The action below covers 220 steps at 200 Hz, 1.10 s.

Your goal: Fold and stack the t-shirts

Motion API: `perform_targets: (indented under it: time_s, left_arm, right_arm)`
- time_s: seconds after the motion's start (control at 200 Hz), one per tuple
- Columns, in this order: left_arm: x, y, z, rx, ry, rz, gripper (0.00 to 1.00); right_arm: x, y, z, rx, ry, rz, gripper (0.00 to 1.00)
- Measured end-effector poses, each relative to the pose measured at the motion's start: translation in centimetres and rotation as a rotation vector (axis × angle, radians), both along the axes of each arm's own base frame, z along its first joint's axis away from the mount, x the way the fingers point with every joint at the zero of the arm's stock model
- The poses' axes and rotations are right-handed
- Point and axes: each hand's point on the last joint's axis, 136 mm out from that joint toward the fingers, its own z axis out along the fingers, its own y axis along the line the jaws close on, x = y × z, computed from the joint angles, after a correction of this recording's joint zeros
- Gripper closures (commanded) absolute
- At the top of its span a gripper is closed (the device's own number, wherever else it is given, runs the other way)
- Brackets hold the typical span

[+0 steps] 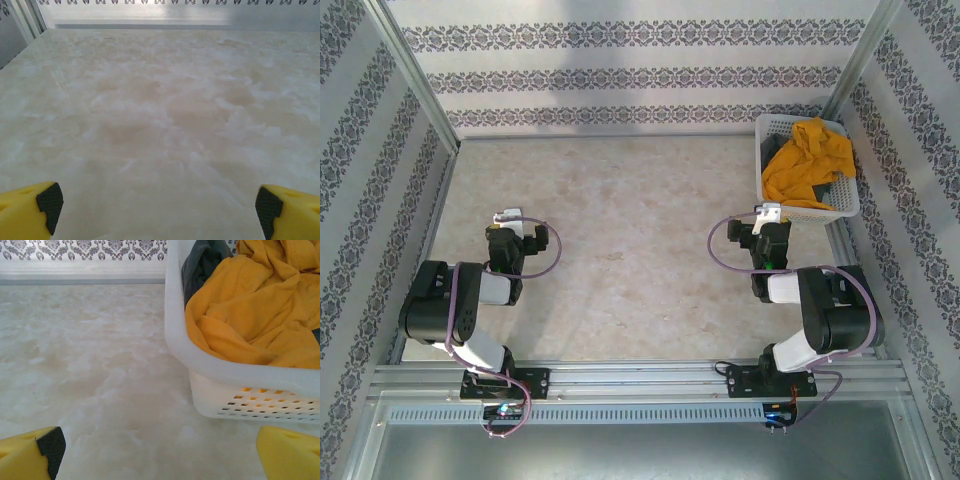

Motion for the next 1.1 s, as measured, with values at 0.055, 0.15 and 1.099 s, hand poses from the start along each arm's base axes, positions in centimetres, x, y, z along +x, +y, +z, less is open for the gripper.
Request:
perform_targets:
  time_s: [0.055,0.15,1.099]
  left_arm:
    - [0.0,0.0,0.0,0.0,0.0,0.0,0.0]
    - [0.0,0.0,0.0,0.0,0.0,0.0,0.0]
    - [-0.9,-2.5,9.3,0.049,-0.113,0.033,0.0]
  right_arm:
    - [0.0,0.0,0.0,0.0,0.0,0.0,0.02]
    - [0.0,0.0,0.0,0.0,0.0,0.0,0.02]
    - [-0.4,2.4,10.0,0.016,-0.117,-0.04,0.02]
